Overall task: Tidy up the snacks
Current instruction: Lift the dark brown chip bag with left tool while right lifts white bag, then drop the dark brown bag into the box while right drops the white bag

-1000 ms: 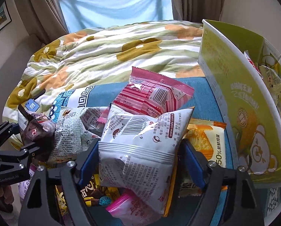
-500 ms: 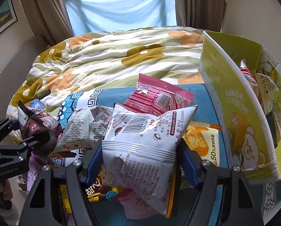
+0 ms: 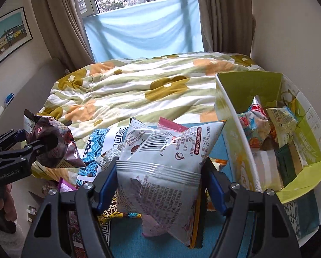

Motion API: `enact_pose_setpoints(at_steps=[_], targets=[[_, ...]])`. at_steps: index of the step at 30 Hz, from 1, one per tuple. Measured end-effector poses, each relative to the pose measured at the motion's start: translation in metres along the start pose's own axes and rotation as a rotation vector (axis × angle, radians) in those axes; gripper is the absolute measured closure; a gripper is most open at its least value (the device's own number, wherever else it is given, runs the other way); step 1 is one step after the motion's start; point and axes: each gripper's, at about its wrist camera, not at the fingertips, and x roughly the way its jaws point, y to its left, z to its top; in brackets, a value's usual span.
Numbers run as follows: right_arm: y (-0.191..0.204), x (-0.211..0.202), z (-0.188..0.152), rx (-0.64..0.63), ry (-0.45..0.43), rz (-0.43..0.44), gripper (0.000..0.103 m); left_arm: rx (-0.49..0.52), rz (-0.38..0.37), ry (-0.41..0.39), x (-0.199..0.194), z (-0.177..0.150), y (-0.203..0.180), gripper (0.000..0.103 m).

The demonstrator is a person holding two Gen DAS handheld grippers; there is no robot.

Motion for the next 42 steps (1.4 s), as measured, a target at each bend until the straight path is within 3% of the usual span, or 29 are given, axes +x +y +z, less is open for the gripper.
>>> enact_pose_setpoints(at_steps=[4,12,17,21,24,27,37,42], targets=[[-0.033,-0.032,0.016,-0.013,-0.043,0.004,0.034,0.003,-0.001,-0.042,-0.007,0.025,-0.052,0.034],[-0.134,-0.078,0.043,-0.022,-0.098,-0.053,0.034,0.02,-0.091,-0.055,0.016,0.066,-0.177,0.034],[-0.2,-0.085,0.048,0.007,-0.103,-0.073,0.034,0.048,-0.13,0.016,0.057,0.07,-0.258,0.034],[-0.241,-0.082,0.048,0.009,-0.089,-0.085,0.034,0.03,-0.142,0.1,0.095,0.062,-0.3,0.034],[-0.268,-0.078,0.048,0.008,-0.07,-0.079,0.034,0.007,-0.123,0.131,0.114,0.054,-0.317,0.028],[-0.288,-0.072,0.05,-0.002,-0.05,-0.075,0.034,-0.004,-0.102,0.157,0.122,0.047,-0.325,0.003],[-0.311,-0.047,0.048,-0.029,0.016,0.021,0.034,-0.113,-0.035,0.186,0.103,0.024,-0.302,0.002],[-0.301,-0.033,0.052,-0.063,0.036,0.069,0.033,-0.093,0.042,0.17,0.093,0.02,-0.3,0.002]])
